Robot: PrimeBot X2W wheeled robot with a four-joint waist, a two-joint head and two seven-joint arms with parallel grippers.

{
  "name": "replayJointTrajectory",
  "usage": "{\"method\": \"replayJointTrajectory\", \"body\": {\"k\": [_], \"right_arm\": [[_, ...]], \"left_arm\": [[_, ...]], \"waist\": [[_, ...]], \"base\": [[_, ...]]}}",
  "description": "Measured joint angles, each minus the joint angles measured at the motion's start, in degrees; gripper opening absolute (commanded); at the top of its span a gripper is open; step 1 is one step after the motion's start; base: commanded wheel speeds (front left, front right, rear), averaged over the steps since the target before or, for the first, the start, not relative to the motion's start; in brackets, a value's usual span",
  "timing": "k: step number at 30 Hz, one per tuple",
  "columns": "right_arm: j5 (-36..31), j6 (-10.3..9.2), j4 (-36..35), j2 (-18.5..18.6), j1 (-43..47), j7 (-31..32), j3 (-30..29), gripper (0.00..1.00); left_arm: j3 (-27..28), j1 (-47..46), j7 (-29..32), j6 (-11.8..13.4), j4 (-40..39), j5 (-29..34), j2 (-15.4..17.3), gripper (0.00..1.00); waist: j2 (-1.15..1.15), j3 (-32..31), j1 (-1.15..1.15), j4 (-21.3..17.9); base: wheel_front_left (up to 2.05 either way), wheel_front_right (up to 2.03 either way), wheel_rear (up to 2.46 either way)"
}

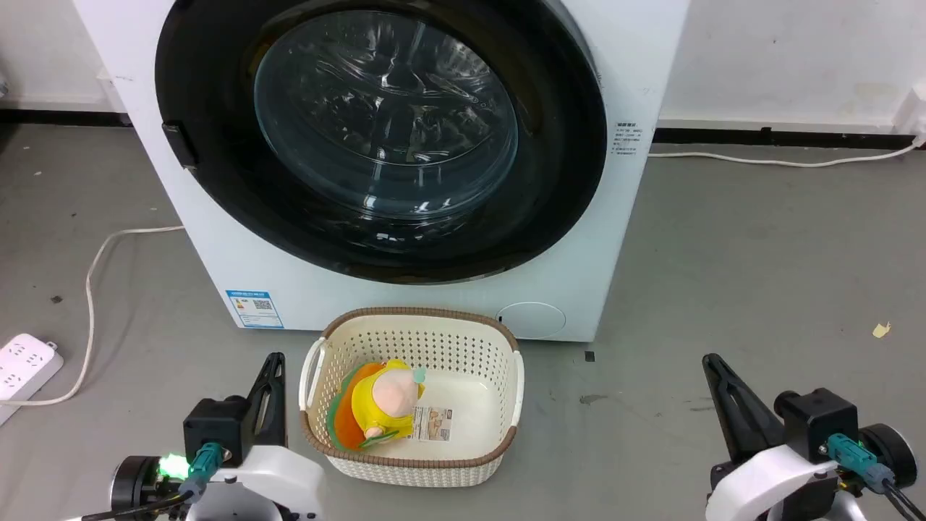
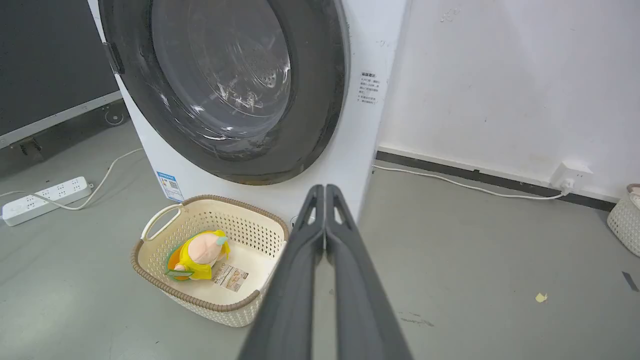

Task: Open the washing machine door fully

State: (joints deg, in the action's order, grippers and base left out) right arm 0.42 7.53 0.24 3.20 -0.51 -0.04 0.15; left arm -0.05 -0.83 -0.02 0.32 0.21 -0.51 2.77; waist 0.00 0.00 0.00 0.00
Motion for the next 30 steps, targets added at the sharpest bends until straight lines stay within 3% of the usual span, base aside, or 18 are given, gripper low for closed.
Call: {"method": "replayJointTrajectory", "body": {"k": [30], "right_arm": [[0.0, 0.0, 0.0, 0.0, 0.0, 0.0, 0.0, 0.0]], "left_arm": [[0.0, 0.0, 0.0, 0.0, 0.0, 0.0, 0.0, 0.0]], "waist": [[0.0, 0.0, 0.0, 0.0]], "base": [[0.0, 0.0, 0.0]]}}
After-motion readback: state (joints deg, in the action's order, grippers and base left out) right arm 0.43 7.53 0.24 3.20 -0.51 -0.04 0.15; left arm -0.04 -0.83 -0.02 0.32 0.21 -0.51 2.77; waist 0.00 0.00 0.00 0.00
